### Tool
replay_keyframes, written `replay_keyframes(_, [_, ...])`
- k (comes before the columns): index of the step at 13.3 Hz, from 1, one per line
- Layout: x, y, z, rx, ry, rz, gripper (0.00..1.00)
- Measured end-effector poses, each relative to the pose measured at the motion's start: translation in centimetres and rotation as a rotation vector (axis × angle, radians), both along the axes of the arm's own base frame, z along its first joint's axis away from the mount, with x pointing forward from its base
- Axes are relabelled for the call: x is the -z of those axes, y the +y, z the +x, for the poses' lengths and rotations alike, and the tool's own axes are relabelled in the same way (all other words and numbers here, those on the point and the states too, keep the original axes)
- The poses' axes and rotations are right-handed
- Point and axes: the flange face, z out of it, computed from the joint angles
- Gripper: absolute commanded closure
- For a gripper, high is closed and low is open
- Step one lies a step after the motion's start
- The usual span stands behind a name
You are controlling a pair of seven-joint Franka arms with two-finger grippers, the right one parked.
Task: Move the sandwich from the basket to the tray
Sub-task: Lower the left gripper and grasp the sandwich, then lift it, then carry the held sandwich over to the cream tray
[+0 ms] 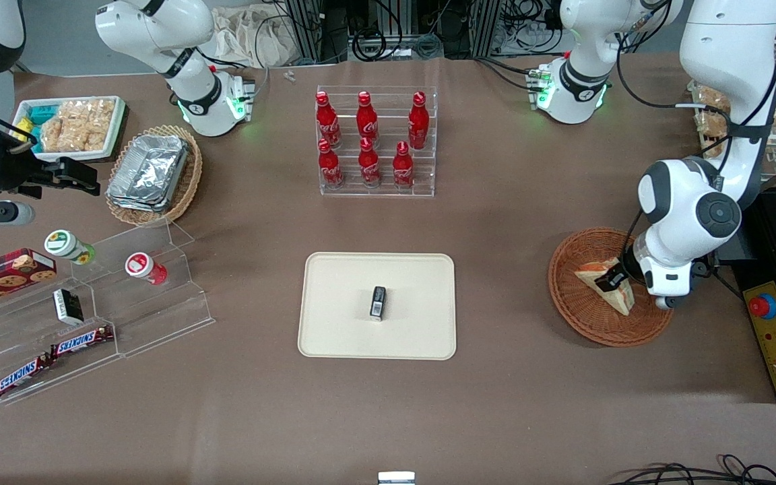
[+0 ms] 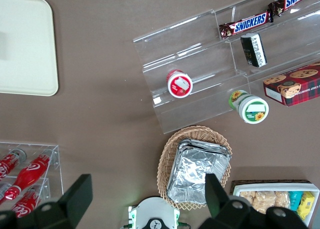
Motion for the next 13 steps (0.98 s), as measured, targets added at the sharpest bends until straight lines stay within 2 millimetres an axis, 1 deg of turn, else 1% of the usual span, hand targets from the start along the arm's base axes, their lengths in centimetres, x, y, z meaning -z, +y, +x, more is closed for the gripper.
replay_keyframes(1, [-0.1,0.0,0.0,0.001,-0.001,0.000,0.92])
replay_keyframes(2, [-0.4,-0.1,0.1,0.003,-0.002,-0.001,0.94])
replay_keyframes(3, [-1.1,-0.3,0.2,0.005,0.003,-0.001,1.00])
replay_keyframes(4, [-2.2,-0.5,0.5,0.007,0.018,-0.002,1.00])
replay_keyframes(6, [-5.5,-1.5,1.0,0.025,0.066,-0.005,1.00])
replay_keyframes(9, [-11.3,-3.4,1.8,0.056,0.137,-0.006,1.00])
replay_keyframes(10, [-13.3,-4.3,2.1,0.073,0.152,-0.008,1.00])
replay_keyframes(11, [-15.2,-5.7,2.5,0.097,0.156,-0.011,1.00])
replay_keyframes(12, [-17.0,-7.7,2.7,0.131,0.151,-0.015,1.00])
replay_keyframes(13, [-18.2,-9.9,2.7,0.169,0.140,-0.021,1.00])
